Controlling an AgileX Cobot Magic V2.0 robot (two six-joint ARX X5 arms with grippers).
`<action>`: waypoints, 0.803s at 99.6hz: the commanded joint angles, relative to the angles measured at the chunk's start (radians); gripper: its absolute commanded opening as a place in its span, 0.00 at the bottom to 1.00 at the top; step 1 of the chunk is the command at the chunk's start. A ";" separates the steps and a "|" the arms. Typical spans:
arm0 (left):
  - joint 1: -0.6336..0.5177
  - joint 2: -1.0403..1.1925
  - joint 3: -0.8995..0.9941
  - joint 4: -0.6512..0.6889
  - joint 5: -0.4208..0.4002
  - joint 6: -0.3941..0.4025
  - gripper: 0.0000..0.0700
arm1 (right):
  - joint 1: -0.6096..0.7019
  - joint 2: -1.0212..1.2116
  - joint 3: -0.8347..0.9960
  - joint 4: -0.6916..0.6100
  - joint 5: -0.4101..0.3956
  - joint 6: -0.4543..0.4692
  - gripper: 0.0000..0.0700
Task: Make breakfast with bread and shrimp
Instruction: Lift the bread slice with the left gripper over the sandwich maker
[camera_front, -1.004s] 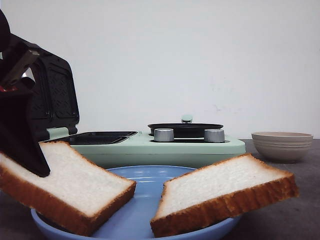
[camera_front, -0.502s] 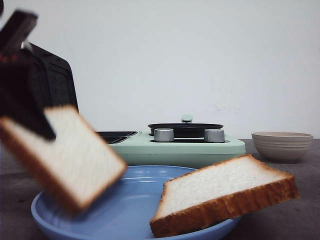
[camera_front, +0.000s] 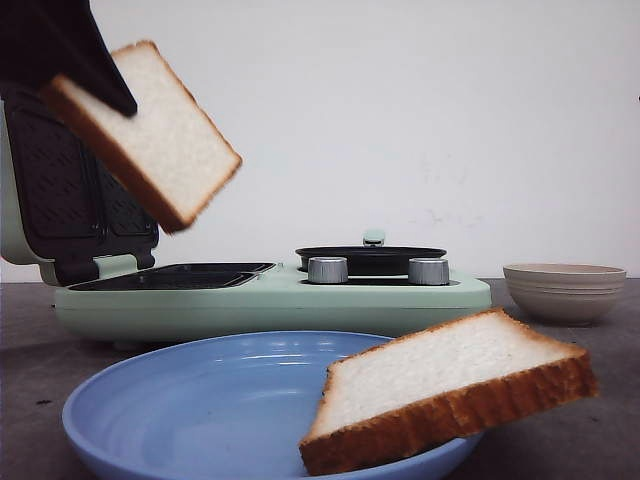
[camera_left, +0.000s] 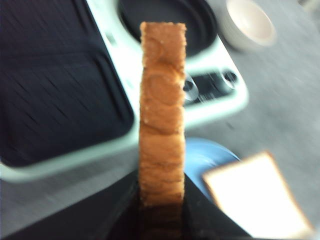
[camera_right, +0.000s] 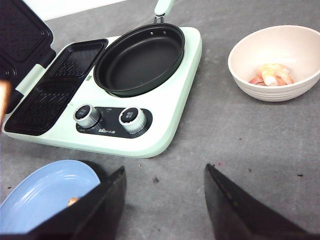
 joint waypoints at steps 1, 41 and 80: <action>-0.016 0.006 0.043 0.010 -0.074 0.063 0.01 | 0.003 0.003 0.017 0.012 -0.004 0.011 0.43; -0.032 0.224 0.330 -0.134 -0.342 0.233 0.01 | 0.004 0.003 0.017 0.013 -0.004 0.010 0.43; -0.049 0.557 0.669 -0.271 -0.512 0.272 0.01 | 0.022 0.003 0.017 0.013 -0.004 0.006 0.43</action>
